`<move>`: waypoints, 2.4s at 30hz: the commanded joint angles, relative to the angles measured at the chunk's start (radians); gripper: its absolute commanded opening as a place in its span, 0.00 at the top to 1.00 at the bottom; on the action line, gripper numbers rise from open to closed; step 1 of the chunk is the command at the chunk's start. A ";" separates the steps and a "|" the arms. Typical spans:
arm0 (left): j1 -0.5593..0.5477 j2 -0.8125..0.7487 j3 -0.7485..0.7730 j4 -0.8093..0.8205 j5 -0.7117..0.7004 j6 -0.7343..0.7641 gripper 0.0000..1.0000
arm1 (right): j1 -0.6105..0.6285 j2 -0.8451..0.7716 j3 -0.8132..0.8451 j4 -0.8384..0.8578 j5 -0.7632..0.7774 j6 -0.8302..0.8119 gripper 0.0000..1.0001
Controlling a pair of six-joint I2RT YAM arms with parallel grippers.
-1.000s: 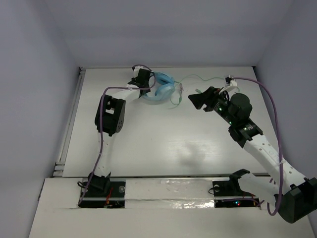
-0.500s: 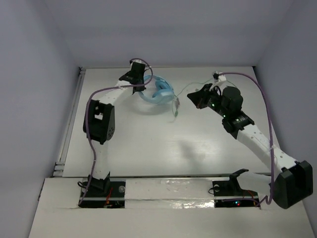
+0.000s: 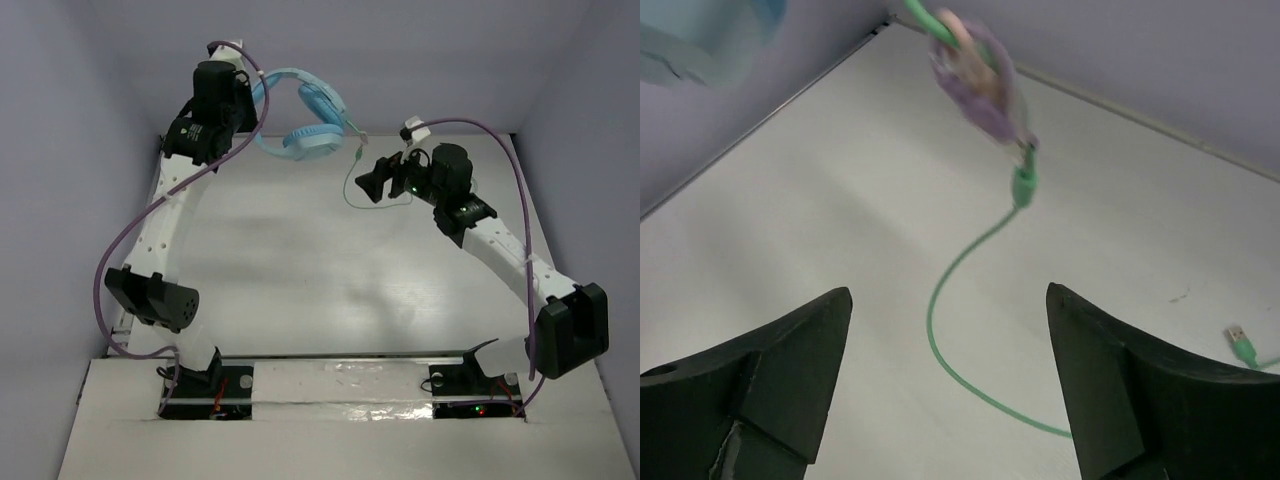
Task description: Wrap the headphones
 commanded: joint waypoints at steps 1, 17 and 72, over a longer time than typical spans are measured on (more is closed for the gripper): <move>0.020 -0.071 0.045 0.003 0.057 -0.023 1.00 | -0.033 -0.060 -0.020 0.075 0.014 -0.004 0.15; 0.103 -0.092 0.215 0.019 0.416 -0.124 1.00 | -0.055 -0.037 -0.168 0.144 -0.161 0.062 0.15; 0.272 -0.393 -0.741 0.916 0.278 -0.817 1.00 | 0.239 0.192 -0.126 0.014 0.161 0.332 1.00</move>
